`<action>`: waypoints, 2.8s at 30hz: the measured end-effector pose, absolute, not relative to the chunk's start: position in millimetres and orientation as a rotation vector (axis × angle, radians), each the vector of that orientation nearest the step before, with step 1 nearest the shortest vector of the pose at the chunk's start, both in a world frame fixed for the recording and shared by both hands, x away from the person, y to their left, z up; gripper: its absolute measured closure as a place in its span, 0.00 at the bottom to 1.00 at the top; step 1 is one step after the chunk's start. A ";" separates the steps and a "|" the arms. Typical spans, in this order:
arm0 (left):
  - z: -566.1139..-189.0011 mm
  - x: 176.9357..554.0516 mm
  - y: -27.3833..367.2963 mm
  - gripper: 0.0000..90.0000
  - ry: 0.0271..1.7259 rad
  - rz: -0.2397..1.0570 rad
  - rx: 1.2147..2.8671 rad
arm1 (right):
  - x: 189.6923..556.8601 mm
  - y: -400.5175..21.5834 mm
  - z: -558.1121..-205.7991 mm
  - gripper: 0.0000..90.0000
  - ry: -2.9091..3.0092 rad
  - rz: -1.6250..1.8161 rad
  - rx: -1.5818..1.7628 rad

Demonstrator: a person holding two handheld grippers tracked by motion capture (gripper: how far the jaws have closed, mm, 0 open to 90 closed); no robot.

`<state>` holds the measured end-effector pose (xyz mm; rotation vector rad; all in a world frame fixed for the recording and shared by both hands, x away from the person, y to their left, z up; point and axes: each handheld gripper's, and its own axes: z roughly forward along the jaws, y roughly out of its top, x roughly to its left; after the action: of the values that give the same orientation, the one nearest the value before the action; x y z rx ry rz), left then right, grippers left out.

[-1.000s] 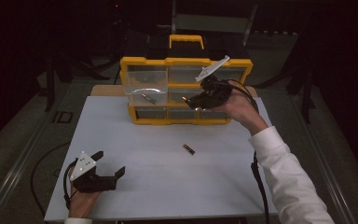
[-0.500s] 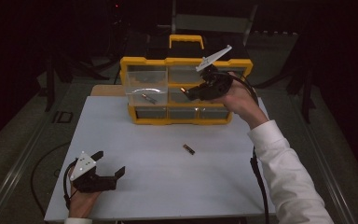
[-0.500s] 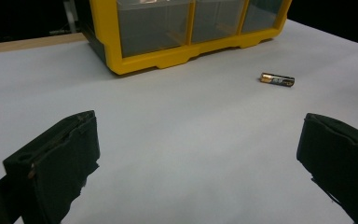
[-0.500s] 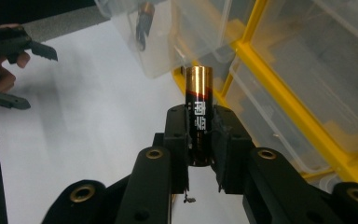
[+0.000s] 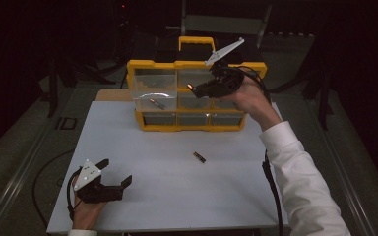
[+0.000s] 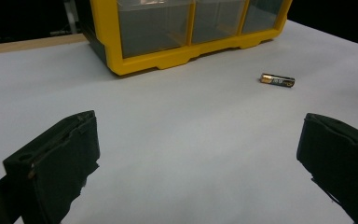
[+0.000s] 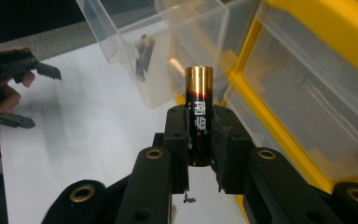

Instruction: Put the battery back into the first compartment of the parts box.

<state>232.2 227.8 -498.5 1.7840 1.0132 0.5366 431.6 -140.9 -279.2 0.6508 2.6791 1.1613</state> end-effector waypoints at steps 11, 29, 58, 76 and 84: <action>-498.7 232.4 228.0 0.00 1.013 0.536 1.786 | 436.1 -129.1 -262.3 0.85 2.647 1.207 0.644; -499.2 231.8 228.8 0.00 1.013 0.531 1.784 | 441.6 -81.9 -247.5 0.67 2.626 1.321 0.642; -499.1 232.1 227.9 0.00 1.011 0.532 1.787 | 430.2 -144.9 -295.8 0.15 2.531 1.181 0.821; -499.4 232.5 226.7 0.00 1.010 0.529 1.791 | 406.8 -153.5 -396.6 0.16 2.656 0.979 0.838; -499.1 232.3 227.0 0.00 1.011 0.530 1.789 | 395.7 -145.2 -445.0 0.23 2.726 0.841 0.829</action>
<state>232.3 227.0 -499.1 1.7891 1.0112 0.5300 395.7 -145.2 -445.0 0.8286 2.7256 0.8410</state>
